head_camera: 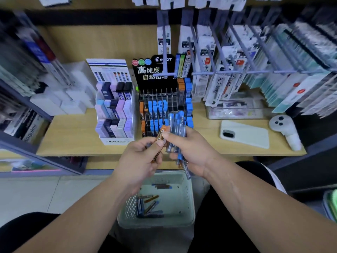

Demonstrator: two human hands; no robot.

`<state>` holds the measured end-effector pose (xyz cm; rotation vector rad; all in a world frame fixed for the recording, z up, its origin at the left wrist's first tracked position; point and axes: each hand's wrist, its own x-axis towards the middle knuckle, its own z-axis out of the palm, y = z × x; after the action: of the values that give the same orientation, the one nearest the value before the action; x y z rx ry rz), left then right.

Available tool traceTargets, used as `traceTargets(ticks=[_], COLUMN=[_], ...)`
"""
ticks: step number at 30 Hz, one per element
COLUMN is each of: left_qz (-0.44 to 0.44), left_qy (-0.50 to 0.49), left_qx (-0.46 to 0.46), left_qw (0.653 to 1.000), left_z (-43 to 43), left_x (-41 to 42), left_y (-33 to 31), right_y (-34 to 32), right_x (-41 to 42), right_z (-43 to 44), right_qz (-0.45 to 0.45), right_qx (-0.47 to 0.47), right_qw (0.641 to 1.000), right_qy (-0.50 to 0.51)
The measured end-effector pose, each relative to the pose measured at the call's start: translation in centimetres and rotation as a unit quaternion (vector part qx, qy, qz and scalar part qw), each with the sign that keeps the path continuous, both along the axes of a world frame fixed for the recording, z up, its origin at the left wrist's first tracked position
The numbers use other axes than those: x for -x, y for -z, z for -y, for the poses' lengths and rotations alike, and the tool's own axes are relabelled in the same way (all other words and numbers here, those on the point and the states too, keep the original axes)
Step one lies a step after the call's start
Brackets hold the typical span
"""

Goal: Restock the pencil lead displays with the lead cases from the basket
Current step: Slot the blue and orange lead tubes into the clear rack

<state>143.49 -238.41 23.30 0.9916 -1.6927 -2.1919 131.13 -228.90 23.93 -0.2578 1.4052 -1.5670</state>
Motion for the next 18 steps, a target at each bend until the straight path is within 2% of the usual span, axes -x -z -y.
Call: traceTargets(ticks=[8, 13, 15, 18], left_qz=[0.054, 0.089, 0.076, 0.003], left_qy=[0.018, 0.040, 0.048, 0.044], left_qx=[-0.009, -0.001, -0.012, -0.076], left_qw=[0.998, 0.995, 0.996, 0.996], left_z=[1.5, 2.1, 2.3, 2.5], left_x=[1.5, 2.1, 2.1, 1.9], left_y=[0.9, 1.3, 1.3, 1.4], right_y=[2.0, 2.8, 2.8, 2.7], right_x=[1.0, 1.9, 2.2, 2.6], right_z=[1.1, 1.0, 0.9, 0.9], right_qz=[-0.023, -0.050, -0.043, -0.012], right_qx=[-0.016, -0.052, -0.050, -0.020], right_qw=[0.999, 0.997, 0.998, 1.000], right_qy=[0.022, -0.009, -0.016, -0.002])
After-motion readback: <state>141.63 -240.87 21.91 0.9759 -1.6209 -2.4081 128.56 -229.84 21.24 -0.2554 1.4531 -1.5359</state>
